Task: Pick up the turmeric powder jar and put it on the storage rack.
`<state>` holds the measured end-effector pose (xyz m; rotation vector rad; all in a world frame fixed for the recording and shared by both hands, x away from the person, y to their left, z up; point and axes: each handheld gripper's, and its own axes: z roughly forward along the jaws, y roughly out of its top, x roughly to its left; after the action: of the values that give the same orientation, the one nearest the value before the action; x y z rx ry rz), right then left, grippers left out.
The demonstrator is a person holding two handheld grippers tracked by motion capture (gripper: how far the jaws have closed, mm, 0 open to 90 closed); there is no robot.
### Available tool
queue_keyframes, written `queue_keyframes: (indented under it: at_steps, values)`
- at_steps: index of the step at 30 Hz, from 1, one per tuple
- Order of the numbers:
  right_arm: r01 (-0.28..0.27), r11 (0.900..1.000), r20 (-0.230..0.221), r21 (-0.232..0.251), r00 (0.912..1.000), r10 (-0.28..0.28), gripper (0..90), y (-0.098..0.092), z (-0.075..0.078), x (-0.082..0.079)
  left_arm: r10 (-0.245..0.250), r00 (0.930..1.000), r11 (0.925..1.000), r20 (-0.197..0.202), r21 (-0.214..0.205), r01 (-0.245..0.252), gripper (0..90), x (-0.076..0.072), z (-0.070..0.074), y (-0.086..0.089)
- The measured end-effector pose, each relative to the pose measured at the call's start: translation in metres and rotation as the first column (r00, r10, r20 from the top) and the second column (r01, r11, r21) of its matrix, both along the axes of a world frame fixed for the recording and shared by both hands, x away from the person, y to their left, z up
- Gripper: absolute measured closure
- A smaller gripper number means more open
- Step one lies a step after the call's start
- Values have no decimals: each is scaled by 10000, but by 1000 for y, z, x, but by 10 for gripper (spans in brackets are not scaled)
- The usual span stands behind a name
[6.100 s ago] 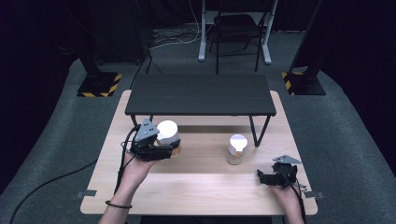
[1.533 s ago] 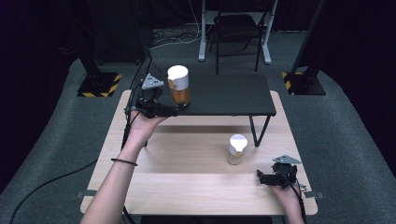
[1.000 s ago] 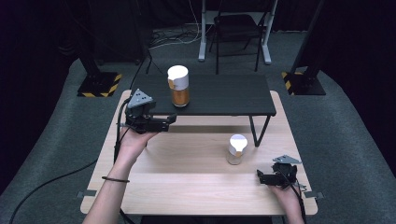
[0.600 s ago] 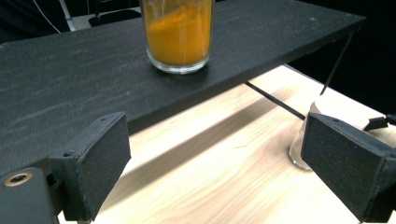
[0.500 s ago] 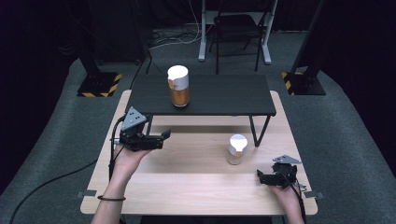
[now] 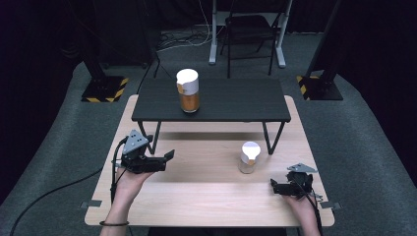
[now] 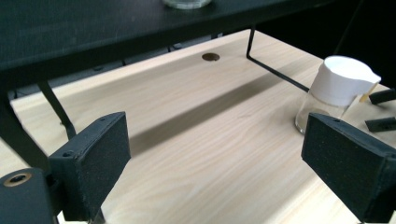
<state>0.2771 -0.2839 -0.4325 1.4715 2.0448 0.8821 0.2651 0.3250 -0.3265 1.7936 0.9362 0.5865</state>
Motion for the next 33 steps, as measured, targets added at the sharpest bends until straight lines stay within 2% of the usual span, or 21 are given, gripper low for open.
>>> queue_keyframes:
  at_steps: [3, 9, 14, 17, 20, 25, 33]
  values:
    - [-2, 10000, 1, -2, 10000, 2, 2, 0, 0, 0, 4, 10000, 10000, -32, -70, -4, 75, -4, -7, 6]
    - [0, 10000, -2, -3, 10000, 0, 2, 0, 0, 0, 170, 9998, 9997, -53, 155, -169, 75, -12, -23, 11]
    - [4, 10000, 4, 9, 10000, -4, 2, 0, 0, 0, 303, 9991, 9995, -281, 93, -301, 76, -12, -39, 17]
    - [3, 10000, 8, 7, 10000, -3, 1, 0, 0, 0, 535, 9984, 9984, -204, 196, -531, 79, -15, -49, 18]
    - [3, 10000, 9, 6, 10000, -3, 2, 0, 0, 0, 699, 9971, 9969, -290, 383, -688, 82, -15, -58, 19]
    - [1, 10000, 9, 5, 10000, -1, 2, 0, 0, 0, 906, 9937, 9956, -663, 288, -889, 82, -14, -74, 26]
    - [2, 10000, 10, 6, 10000, -2, 1, 0, 0, 0, 1355, 9855, 9905, -1018, 356, -1325, 84, -10, -87, 33]
